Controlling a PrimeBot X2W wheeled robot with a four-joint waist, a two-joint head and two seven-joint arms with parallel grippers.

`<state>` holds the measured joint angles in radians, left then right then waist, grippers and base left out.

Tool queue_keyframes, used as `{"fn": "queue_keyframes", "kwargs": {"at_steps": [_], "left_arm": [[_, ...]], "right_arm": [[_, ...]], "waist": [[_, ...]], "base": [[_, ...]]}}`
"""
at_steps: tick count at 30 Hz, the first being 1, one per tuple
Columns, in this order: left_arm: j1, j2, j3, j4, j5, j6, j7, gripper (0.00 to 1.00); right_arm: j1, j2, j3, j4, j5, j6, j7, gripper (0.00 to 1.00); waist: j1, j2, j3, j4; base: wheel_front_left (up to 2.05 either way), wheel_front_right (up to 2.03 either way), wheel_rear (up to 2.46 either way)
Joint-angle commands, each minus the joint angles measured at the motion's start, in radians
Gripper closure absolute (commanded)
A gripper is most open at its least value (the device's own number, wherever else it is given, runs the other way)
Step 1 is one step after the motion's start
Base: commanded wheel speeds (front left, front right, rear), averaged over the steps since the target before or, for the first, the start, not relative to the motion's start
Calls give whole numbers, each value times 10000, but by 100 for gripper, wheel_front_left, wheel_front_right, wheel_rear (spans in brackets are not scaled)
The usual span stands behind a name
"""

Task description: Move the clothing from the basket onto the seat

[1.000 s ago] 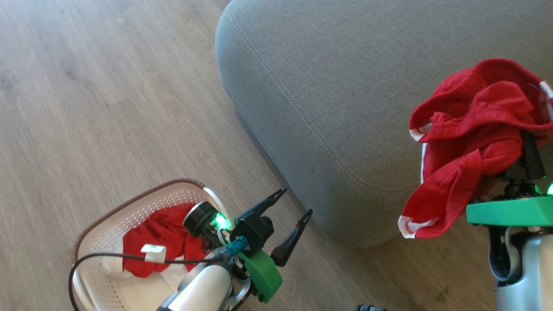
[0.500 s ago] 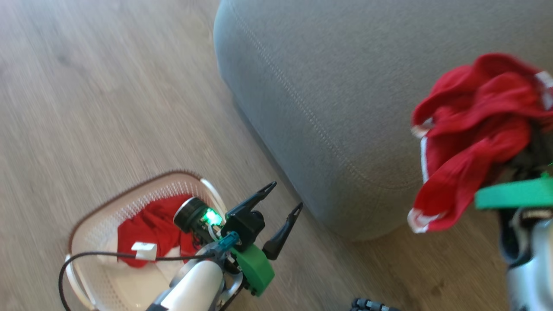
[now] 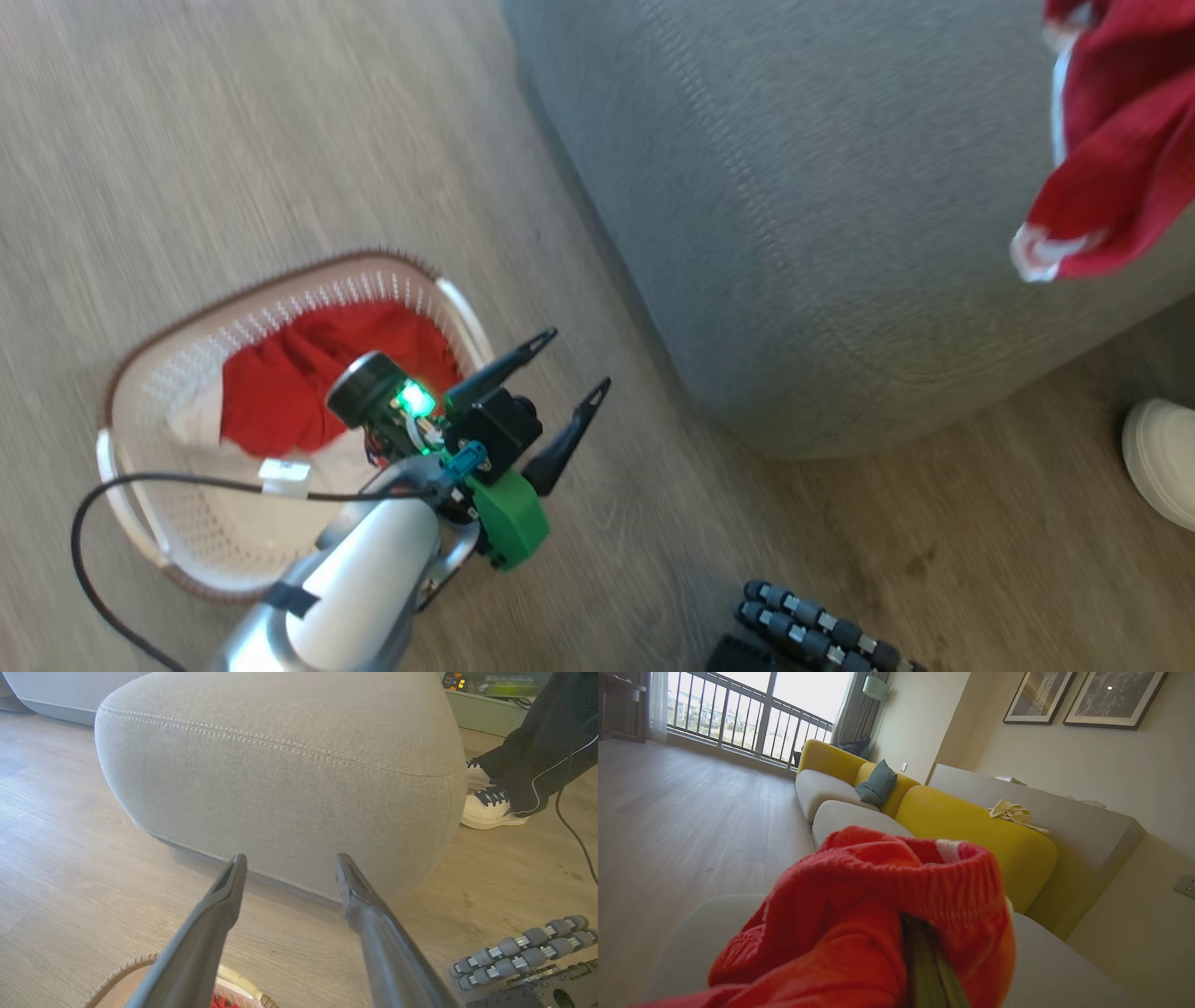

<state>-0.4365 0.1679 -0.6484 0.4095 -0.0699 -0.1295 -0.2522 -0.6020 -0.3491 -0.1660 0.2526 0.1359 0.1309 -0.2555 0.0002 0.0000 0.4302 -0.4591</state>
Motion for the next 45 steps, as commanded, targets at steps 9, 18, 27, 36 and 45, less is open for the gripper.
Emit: {"fn": "queue_keyframes", "kwargs": {"at_steps": [9,18,27,36,45], "left_arm": [[-663,273,98,-251,226,-11,-95,0],[-939,378,54,-213,263,-11,-95,0],[-1254,412,184,-349,454,38,-95,0],[-1269,333,257,-365,402,125,-95,0],[-1250,229,429,-556,295,138,-95,0]], "right_arm": [[-2471,-1450,362,1494,538,-2,-63,100],[-4238,-2224,820,4215,70,-2,-63,100],[-5376,-2330,-1236,6319,-463,-2,-63,100],[-5973,-1937,-517,8268,-371,-2,-63,100],[-6456,-2061,57,9832,648,-2,375,0]], "waist": [[-2,0,1375,575],[-2,0,2037,949],[-2,0,2924,1540],[-2,0,3170,1794],[-2,0,3038,1846]], "base": [[0,0,0],[0,0,0],[0,0,0],[0,0,0],[0,0,0]]}}
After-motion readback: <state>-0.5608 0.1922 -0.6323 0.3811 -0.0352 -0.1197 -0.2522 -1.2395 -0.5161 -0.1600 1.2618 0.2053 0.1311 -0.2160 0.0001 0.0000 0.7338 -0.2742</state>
